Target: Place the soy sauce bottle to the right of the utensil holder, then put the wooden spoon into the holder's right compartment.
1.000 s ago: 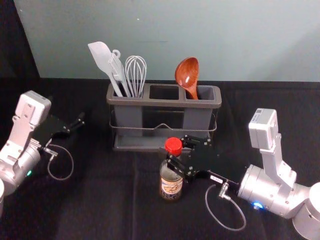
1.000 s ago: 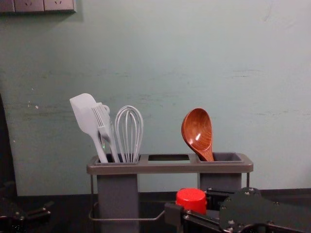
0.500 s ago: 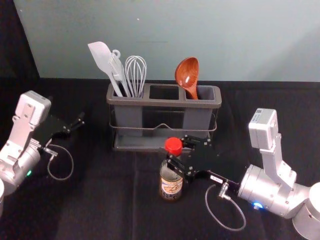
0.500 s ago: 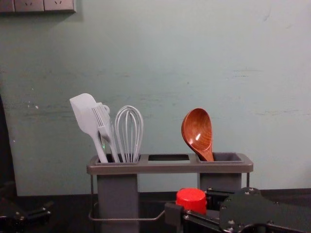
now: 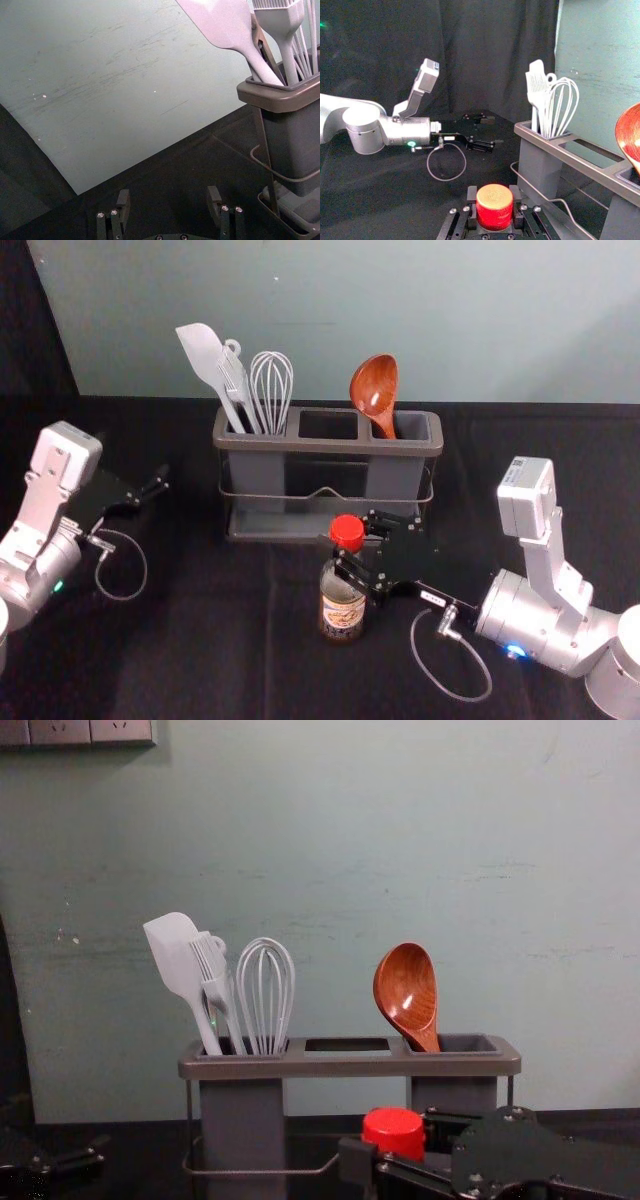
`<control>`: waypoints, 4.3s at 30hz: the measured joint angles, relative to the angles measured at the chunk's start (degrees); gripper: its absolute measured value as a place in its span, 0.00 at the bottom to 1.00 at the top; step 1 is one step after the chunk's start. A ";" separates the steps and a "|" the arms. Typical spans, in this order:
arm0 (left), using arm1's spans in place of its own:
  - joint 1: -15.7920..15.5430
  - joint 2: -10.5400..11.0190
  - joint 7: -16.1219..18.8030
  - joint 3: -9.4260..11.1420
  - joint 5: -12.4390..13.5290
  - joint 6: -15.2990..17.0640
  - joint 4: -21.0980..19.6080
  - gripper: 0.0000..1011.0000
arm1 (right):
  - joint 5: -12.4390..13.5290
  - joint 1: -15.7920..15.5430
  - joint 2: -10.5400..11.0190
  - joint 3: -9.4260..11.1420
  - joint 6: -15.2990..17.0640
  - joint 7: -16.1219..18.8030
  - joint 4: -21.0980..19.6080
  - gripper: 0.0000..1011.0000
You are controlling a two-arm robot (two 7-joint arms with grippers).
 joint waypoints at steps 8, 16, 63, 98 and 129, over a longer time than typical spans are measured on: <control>0.00 0.00 0.00 0.00 0.00 0.00 0.00 0.99 | 2.05 -0.61 1.59 0.58 -0.37 1.12 -1.81 0.38; 0.00 0.00 0.00 0.00 0.00 0.00 0.00 0.99 | 5.34 -3.47 4.57 3.54 -1.00 0.74 -5.87 0.38; 0.00 0.00 0.00 0.00 0.00 0.00 0.00 0.99 | 7.33 -6.24 6.71 17.44 -2.99 -2.87 0.72 0.38; 0.00 0.00 0.00 0.00 0.00 0.00 0.00 0.99 | 2.84 6.18 -0.89 11.90 -0.99 -5.28 12.89 0.38; 0.00 0.00 0.00 0.00 0.00 0.00 0.00 0.99 | 0.46 9.14 -3.68 11.89 -2.69 -5.48 17.69 0.38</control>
